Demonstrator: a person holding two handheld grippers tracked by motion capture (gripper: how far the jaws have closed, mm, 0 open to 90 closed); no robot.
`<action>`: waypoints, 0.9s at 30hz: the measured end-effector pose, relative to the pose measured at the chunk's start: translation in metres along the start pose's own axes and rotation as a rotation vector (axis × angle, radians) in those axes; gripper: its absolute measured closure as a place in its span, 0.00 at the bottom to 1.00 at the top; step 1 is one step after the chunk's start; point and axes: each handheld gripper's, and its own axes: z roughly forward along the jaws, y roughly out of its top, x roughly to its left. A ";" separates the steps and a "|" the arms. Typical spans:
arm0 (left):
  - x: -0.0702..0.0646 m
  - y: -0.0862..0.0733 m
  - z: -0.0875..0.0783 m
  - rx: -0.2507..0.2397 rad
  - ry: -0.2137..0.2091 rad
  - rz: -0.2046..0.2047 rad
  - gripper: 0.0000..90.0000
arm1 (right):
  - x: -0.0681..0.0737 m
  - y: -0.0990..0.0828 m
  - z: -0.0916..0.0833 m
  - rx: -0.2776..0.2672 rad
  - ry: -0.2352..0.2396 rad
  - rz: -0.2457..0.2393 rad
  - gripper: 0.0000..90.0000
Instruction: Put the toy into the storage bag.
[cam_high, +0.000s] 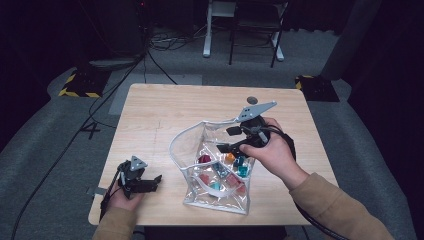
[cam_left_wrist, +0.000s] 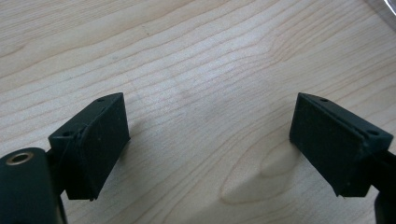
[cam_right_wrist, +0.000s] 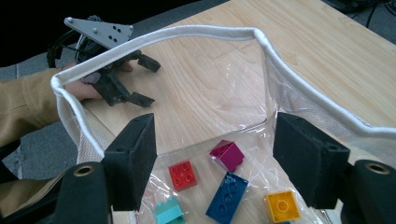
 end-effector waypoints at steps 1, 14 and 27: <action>0.000 0.000 0.000 0.000 0.000 0.000 0.13 | 0.000 -0.001 -0.002 -0.003 -0.002 -0.002 0.34; 0.000 0.000 0.000 0.000 0.000 0.000 0.13 | -0.005 -0.012 -0.039 -0.052 -0.059 0.003 0.34; 0.000 0.000 0.000 0.000 0.000 0.000 0.13 | -0.030 -0.041 -0.079 -0.101 -0.152 0.076 0.34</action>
